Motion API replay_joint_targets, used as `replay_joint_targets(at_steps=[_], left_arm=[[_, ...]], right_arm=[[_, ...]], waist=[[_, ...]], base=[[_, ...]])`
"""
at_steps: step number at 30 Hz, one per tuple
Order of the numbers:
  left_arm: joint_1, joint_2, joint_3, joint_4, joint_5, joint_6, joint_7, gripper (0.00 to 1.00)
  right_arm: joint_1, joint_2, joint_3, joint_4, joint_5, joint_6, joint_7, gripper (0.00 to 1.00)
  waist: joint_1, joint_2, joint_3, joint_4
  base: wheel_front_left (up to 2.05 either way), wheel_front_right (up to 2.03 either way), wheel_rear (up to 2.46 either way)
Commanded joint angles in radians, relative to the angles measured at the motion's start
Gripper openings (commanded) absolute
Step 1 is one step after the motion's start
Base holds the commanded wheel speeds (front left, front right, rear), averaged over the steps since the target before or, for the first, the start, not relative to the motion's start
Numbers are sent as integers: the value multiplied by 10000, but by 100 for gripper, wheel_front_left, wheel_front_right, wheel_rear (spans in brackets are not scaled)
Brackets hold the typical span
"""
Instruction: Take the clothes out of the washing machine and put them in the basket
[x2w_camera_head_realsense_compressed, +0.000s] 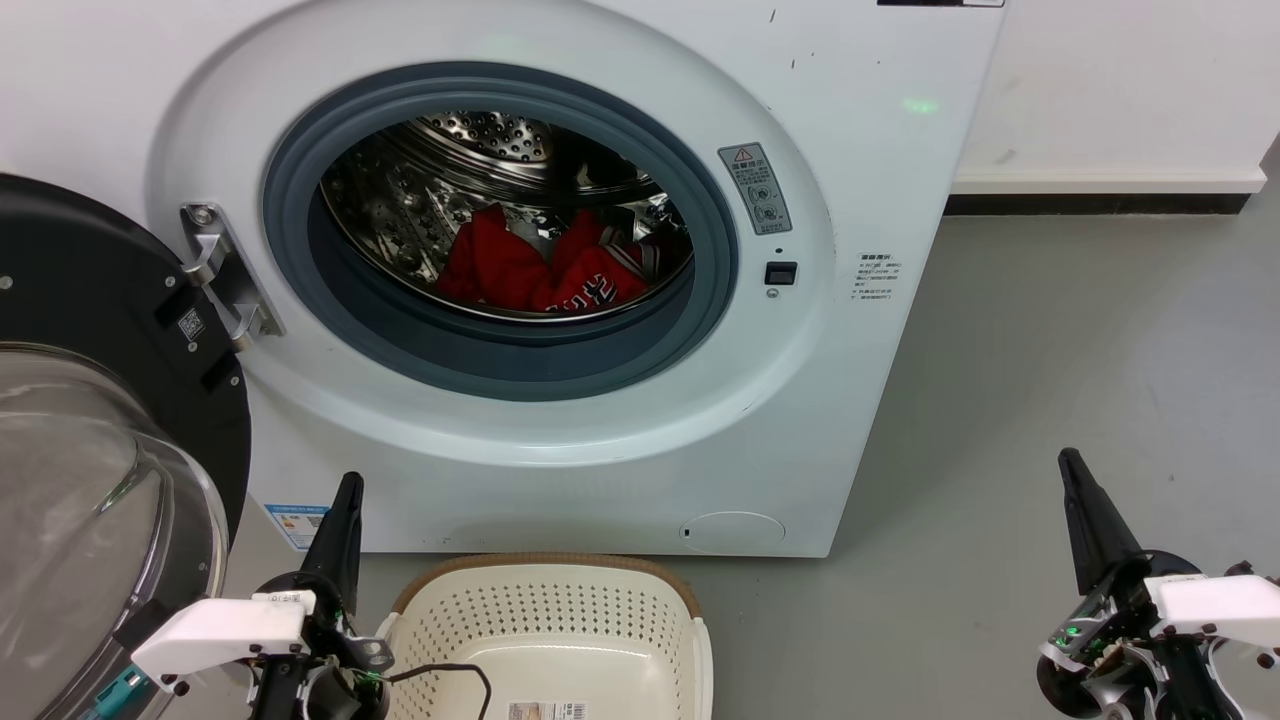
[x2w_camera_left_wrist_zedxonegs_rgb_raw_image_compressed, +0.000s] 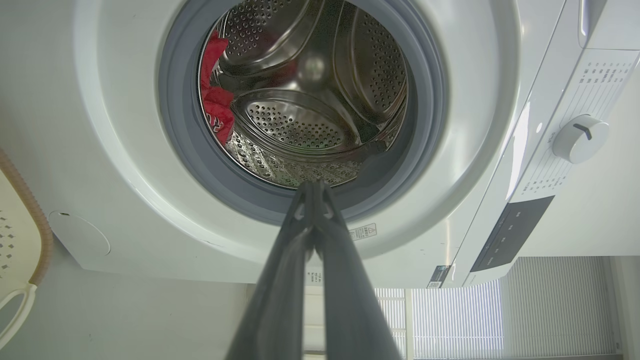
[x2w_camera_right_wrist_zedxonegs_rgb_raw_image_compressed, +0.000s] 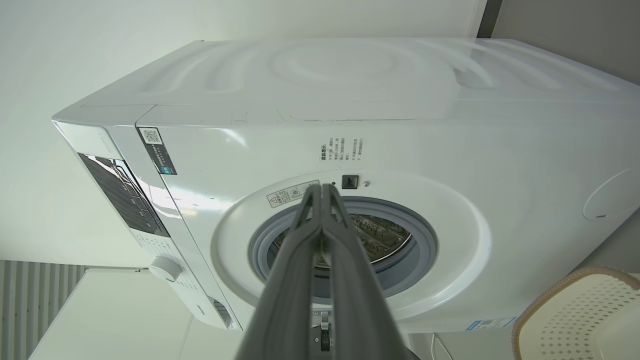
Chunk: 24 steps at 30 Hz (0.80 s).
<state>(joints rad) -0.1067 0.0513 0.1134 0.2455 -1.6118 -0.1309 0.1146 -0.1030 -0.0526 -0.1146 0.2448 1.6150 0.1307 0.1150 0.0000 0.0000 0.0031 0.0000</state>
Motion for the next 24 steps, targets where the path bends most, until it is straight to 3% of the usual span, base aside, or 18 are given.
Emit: replay_joint_targets(at_steps=[1, 24], left_arm=[[-63, -22, 23, -1, -26, -26, 21, 0], [-63, -22, 23, -1, -25, -26, 20, 0]], right_arm=[[-130, 35, -1, 22, -52, 0, 13, 0], [-130, 36, 3, 22, -49, 0, 10, 0]], waist=[[0, 0, 0, 0], [0, 0, 0, 0]], base=[[0, 0, 0], [0, 0, 0]])
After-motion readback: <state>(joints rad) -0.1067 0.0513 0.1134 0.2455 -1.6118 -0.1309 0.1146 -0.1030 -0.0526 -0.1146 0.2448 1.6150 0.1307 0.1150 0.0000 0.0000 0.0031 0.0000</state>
